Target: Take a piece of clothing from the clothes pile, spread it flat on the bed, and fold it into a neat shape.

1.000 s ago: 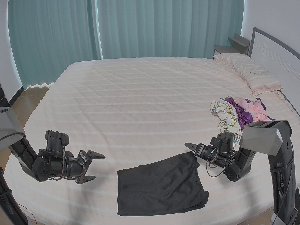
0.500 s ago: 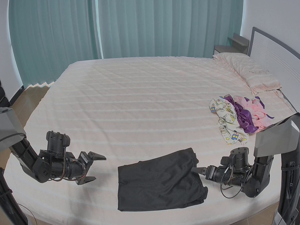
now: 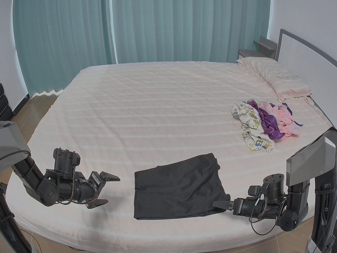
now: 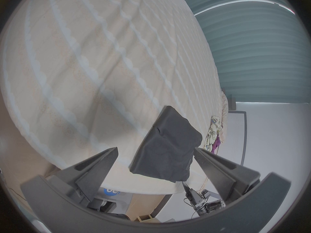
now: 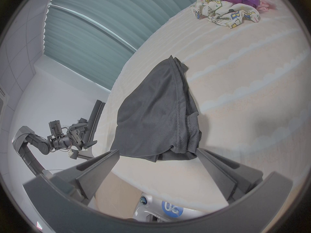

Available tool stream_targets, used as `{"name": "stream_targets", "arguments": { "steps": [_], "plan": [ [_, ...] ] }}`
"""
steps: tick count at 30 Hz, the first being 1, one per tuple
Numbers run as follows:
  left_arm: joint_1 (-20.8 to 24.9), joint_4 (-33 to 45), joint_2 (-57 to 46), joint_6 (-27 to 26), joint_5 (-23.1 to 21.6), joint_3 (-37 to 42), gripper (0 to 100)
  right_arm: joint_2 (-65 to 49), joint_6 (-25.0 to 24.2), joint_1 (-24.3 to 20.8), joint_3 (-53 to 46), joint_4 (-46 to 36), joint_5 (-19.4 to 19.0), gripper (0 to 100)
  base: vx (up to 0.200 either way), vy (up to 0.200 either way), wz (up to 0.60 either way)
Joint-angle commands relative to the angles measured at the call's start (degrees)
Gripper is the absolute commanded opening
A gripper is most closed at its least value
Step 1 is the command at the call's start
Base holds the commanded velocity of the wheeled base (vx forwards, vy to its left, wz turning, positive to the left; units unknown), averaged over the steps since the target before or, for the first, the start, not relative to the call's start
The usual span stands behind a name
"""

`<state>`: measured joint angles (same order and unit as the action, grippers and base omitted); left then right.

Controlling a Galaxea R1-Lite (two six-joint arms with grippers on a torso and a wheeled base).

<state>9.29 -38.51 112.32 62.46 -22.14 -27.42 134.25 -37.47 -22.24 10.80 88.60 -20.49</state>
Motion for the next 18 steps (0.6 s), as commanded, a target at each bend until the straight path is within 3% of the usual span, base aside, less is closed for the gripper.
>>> {"name": "stream_targets", "arguments": {
  "steps": [1, 13, 14, 18],
  "plan": [
    [0.03, -0.07, 0.09, 0.03, -0.01, -0.01, 100, 3.38, 0.12, 0.79, 1.77, 0.96, 0.19, 100, 0.000, 0.000, 0.00],
    [0.03, -0.07, 0.18, 0.03, 0.08, -0.09, 100, 2.33, 0.21, 1.76, 3.79, 0.96, 0.19, 100, 0.000, 0.000, 0.00],
    [0.03, -0.07, 0.18, 0.03, -0.01, -0.09, 100, 2.41, 0.21, 1.67, 4.05, 0.96, 0.19, 0, 0.000, 0.000, 0.00],
    [0.03, -0.07, 0.35, 0.03, -0.01, -0.09, 100, 3.73, 1.53, 1.49, 4.05, 0.96, 0.28, 0, 0.000, 0.000, 0.00]
  ]
}}
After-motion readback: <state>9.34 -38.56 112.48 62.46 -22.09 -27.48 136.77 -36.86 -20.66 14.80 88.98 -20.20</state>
